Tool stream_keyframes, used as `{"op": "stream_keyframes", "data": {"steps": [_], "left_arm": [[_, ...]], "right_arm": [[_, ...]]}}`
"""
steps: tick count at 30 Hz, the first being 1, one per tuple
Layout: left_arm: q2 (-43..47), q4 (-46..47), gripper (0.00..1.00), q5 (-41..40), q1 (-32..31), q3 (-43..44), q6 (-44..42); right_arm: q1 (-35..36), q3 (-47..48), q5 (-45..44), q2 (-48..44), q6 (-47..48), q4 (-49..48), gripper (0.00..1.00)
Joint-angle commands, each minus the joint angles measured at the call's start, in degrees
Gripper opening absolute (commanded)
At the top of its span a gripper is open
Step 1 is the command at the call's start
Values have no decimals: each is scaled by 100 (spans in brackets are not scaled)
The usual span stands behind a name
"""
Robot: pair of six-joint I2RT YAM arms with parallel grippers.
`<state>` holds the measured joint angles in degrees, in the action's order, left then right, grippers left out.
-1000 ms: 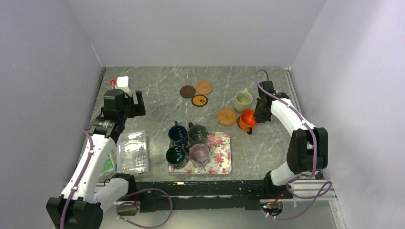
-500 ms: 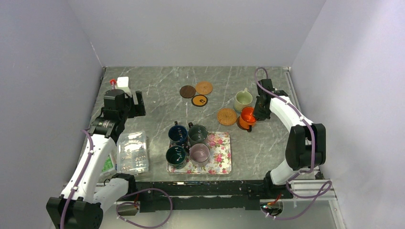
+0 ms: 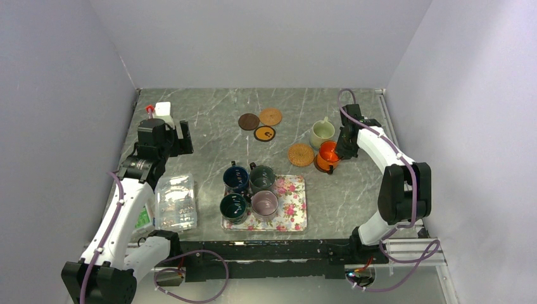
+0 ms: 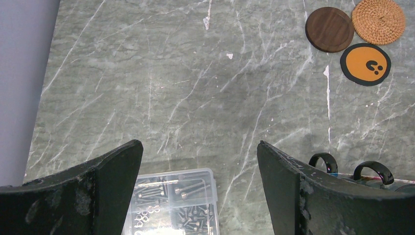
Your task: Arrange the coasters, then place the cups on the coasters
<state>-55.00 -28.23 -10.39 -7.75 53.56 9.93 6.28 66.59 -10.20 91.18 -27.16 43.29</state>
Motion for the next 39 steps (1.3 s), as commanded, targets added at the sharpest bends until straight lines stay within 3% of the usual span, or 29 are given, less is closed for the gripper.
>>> {"op": "stream_keyframes", "data": {"steps": [1, 29, 34, 39], "left_arm": [[29, 72, 94, 2, -25, 14, 0], [72, 63, 94, 28, -25, 14, 13], [82, 63, 94, 22, -25, 14, 17], [87, 63, 94, 22, -25, 14, 17]], "right_arm": [[-21, 343, -120, 19, -139, -89, 0], [120, 442, -303, 144, -275, 170, 0], [120, 452, -234, 148, -239, 160, 18], [119, 458, -200, 130, -225, 160, 28]]}}
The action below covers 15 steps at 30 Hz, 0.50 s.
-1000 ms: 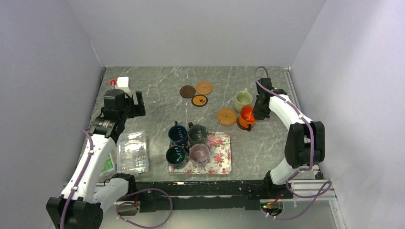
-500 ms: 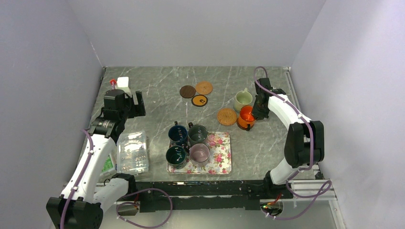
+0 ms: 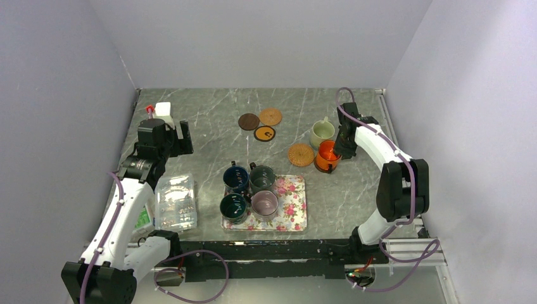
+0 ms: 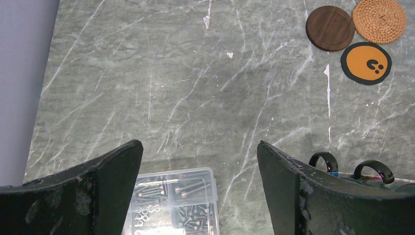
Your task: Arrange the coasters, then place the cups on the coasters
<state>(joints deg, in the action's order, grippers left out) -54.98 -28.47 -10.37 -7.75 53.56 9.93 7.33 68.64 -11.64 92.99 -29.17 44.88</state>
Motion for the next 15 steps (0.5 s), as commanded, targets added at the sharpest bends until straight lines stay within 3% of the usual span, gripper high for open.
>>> {"op": "stream_keyframes", "data": {"steps": [1, 10, 15], "left_arm": [[84, 87, 94, 18, -25, 14, 17], [127, 87, 94, 2, -25, 14, 22], [112, 120, 94, 24, -25, 27, 20]], "right_arm": [[14, 259, -52, -62, -11, 10, 28], [19, 382, -110, -497, 114, 211, 46], [15, 365, 61, -1055, 409, 127, 48]]}}
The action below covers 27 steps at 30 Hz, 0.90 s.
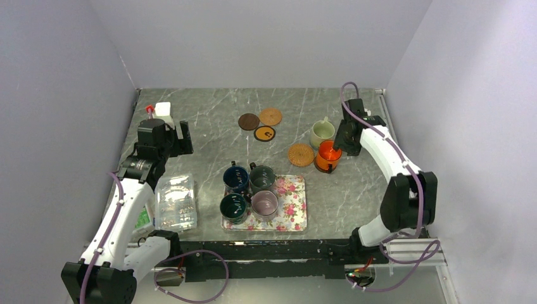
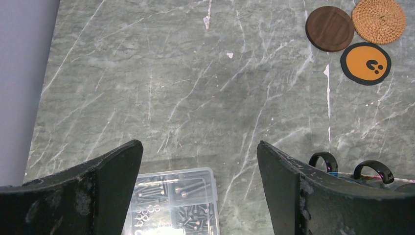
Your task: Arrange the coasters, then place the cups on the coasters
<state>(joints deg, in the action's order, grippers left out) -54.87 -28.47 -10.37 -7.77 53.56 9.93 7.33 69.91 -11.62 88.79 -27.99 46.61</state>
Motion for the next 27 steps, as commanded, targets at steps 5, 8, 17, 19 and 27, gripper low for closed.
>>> {"op": "stream_keyframes", "data": {"steps": [5, 8, 17, 19, 27], "left_arm": [[27, 144, 94, 55, -23, 48, 31], [-25, 142, 94, 65, -30, 49, 33], [-10, 131, 94, 114, -23, 49, 60], [10, 118, 94, 126, -23, 45, 59], [76, 107, 94, 110, -23, 40, 66]], "right_arm": [[109, 16, 648, -1327, 653, -395, 48], [258, -203, 1006, -1726, 522, -492, 51], [1896, -911, 1351, -1860, -521, -1041, 63], [2241, -928, 1410, -1620, -638, -1145, 64], [3173, -864, 1490, -1016, -1019, -1478, 69]]}}
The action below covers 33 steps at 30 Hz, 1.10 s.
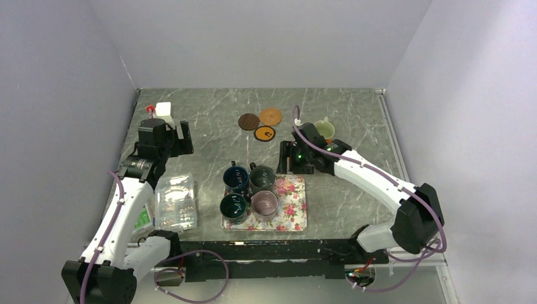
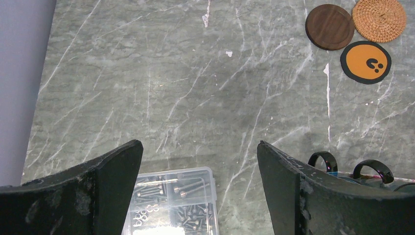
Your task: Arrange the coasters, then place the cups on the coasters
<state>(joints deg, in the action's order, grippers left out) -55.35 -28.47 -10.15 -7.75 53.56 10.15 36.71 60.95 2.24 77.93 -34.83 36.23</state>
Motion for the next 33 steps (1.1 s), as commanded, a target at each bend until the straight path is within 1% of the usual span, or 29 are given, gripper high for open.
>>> {"op": "stream_keyframes", "data": {"steps": [1, 6, 8, 10, 12, 13, 17, 18, 20, 25, 28, 32, 33], "left_arm": [[127, 105, 94, 98, -25, 38, 43], [141, 92, 94, 136, -29, 49, 44], [175, 87, 94, 113, -25, 49, 40], [217, 74, 94, 79, -25, 49, 31], [235, 65, 94, 64, -25, 49, 21], [252, 61, 94, 70, -25, 57, 20], [249, 61, 94, 105, -25, 58, 22], [245, 61, 94, 102, -25, 58, 20], [241, 50, 94, 86, -25, 58, 22], [227, 52, 94, 71, -25, 67, 16], [222, 47, 94, 64, -25, 62, 19], [203, 48, 94, 69, -25, 58, 22], [208, 51, 94, 78, -25, 62, 22]], "right_arm": [[283, 39, 154, 107, -381, -545, 69], [397, -55, 448, 430, -660, -1154, 63], [484, 99, 418, 705, -671, -1027, 61], [597, 329, 149, 990, -596, -725, 59], [710, 591, -268, 1294, -526, -342, 54], [759, 713, -471, 1401, -500, -163, 49], [869, 1033, -835, 1675, -357, 232, 15], [873, 1090, -918, 1707, -327, 289, 9], [872, 1219, -1105, 1731, -205, 411, 0], [804, 1693, -1981, 1750, 272, 931, 0], [619, 1786, -2168, 1602, 628, 1030, 0], [323, 1339, -1720, 1167, 1552, 693, 0], [293, 1121, -1445, 1012, 1997, 541, 0]]}}
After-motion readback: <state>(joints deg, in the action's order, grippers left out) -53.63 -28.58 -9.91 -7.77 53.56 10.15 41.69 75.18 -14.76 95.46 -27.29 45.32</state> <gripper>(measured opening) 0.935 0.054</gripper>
